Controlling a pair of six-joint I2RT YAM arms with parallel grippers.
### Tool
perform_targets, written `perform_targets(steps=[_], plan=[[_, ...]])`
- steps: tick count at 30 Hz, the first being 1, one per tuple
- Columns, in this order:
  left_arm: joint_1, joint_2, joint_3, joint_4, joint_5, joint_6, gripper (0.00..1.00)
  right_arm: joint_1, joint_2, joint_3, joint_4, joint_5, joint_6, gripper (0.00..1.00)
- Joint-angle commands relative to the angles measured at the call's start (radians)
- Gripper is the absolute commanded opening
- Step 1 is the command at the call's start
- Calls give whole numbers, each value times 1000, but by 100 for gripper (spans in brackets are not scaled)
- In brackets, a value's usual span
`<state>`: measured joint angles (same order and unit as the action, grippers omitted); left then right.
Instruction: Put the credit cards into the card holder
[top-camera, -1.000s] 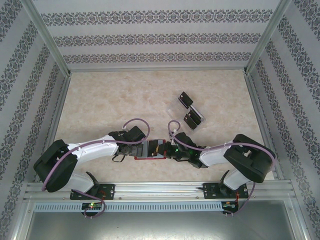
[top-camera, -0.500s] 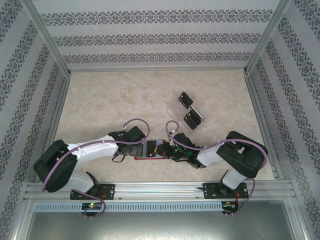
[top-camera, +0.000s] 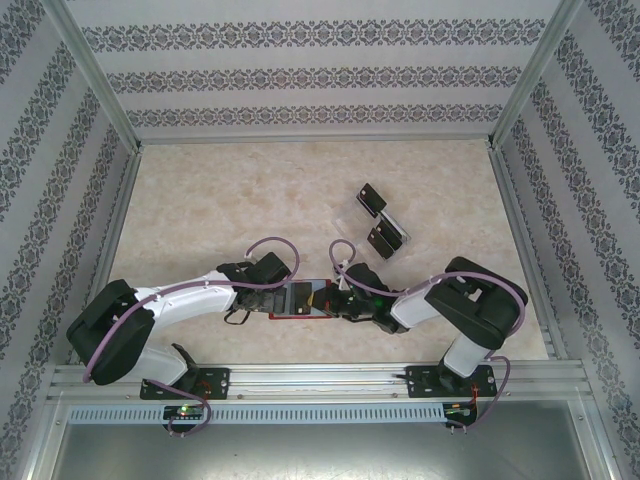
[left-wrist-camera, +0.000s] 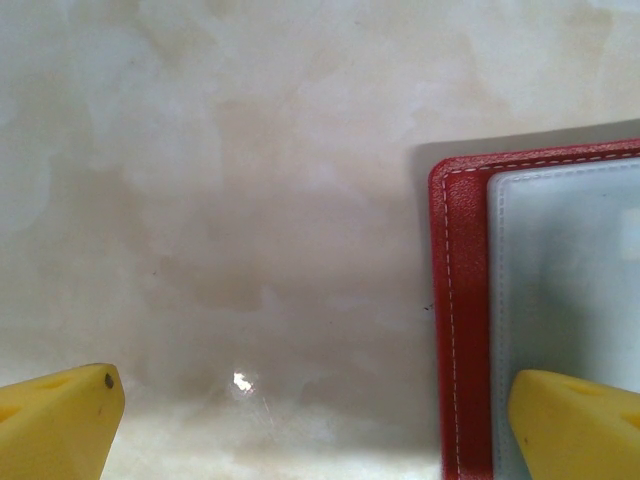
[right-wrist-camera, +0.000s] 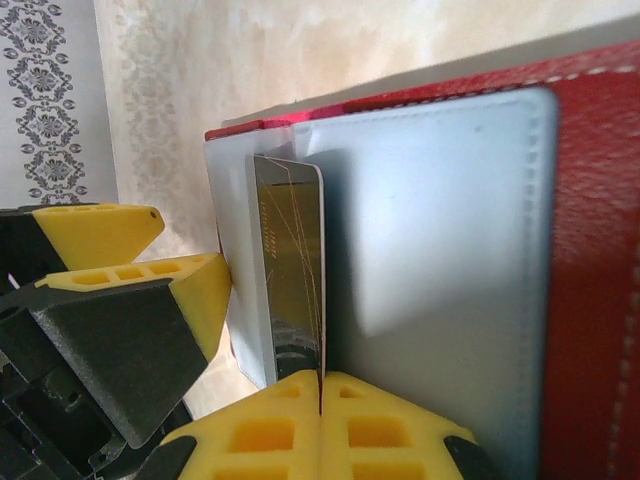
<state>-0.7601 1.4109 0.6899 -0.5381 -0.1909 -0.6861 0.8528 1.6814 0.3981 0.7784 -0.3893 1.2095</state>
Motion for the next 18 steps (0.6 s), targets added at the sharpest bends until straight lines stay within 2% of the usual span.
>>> perform_targets(steps=[1,18], plan=[[-15,7,-34,-40,-5,-6,100,0,30,26,-26,-39,-1,0],[-15,-4,-53,-22,4,-6,100,19,85,102,-60,-62,0,0]])
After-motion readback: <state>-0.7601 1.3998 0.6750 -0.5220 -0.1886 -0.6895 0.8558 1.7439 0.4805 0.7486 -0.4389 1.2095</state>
